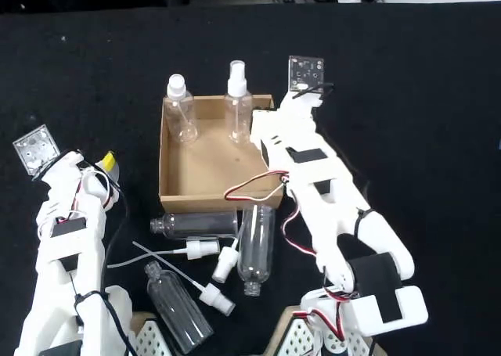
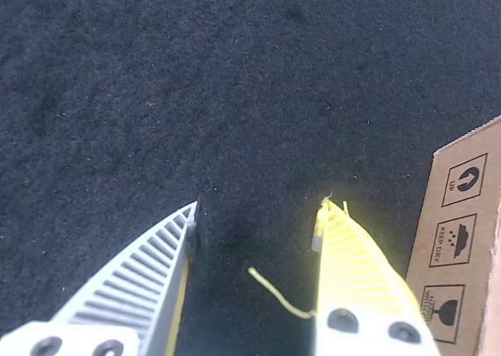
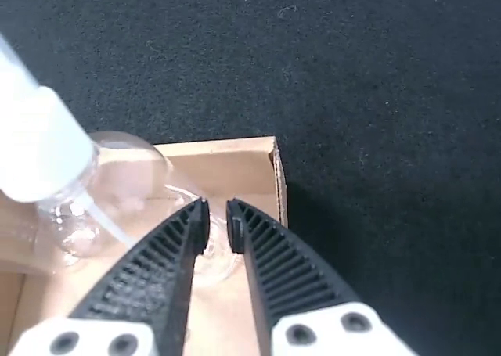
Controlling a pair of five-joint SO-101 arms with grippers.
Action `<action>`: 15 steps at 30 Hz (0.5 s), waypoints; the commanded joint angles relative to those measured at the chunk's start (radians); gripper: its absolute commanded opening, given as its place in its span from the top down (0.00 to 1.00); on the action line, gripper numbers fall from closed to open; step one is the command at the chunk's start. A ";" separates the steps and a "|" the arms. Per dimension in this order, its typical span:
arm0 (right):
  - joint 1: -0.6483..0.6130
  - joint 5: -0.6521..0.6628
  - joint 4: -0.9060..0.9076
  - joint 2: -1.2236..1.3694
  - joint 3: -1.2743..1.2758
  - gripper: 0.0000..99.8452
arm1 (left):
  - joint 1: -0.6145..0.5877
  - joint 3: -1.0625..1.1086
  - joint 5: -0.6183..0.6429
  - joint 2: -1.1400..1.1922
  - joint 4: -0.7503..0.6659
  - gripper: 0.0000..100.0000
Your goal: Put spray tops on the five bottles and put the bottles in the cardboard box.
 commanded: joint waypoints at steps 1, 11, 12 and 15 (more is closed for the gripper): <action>-0.020 -0.003 -0.020 -0.019 0.018 0.99 | 0.005 -0.016 -0.006 -0.017 -0.018 0.78; -0.020 -0.002 -0.002 -0.021 0.028 0.99 | 0.004 -0.015 -0.006 -0.017 -0.018 0.78; -0.020 -0.002 0.014 -0.025 0.027 0.99 | 0.004 -0.015 -0.006 -0.017 -0.018 0.78; -0.020 -0.002 0.054 -0.064 0.031 0.99 | 0.004 -0.015 -0.006 -0.017 -0.018 0.78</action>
